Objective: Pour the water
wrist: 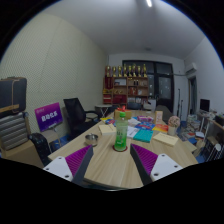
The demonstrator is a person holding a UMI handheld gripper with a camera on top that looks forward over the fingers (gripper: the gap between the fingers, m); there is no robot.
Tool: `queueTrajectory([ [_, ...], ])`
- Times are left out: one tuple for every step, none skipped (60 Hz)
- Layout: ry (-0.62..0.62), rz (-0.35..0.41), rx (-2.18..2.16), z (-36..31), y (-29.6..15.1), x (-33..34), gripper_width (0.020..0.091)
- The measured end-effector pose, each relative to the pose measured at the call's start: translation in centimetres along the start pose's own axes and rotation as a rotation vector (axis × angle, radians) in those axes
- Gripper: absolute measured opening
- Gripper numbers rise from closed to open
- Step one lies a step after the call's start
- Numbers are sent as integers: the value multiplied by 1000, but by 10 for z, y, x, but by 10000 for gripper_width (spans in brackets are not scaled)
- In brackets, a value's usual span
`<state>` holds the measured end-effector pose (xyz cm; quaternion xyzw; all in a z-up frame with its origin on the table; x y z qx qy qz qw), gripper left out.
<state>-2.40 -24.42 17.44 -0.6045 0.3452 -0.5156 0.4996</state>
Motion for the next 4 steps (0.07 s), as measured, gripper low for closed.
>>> queueTrajectory([
  [-2, 1, -4, 0, 1, 7, 839],
  [-3, 3, -8, -1, 2, 14, 841],
  [-4, 4, -12, -1, 3, 20, 840],
  [-5, 4, -15, -1, 4, 26, 842],
])
Point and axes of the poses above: the point between the fingertips, and its own axes, seen from behind it with the camera up: z to the right, y down, x backward, against the way the camera looks, the point moved 9 cm from there along x, backward, against the way the camera looks, and after that the axes turned 8 degrees about -z, right-handed, at the moved point
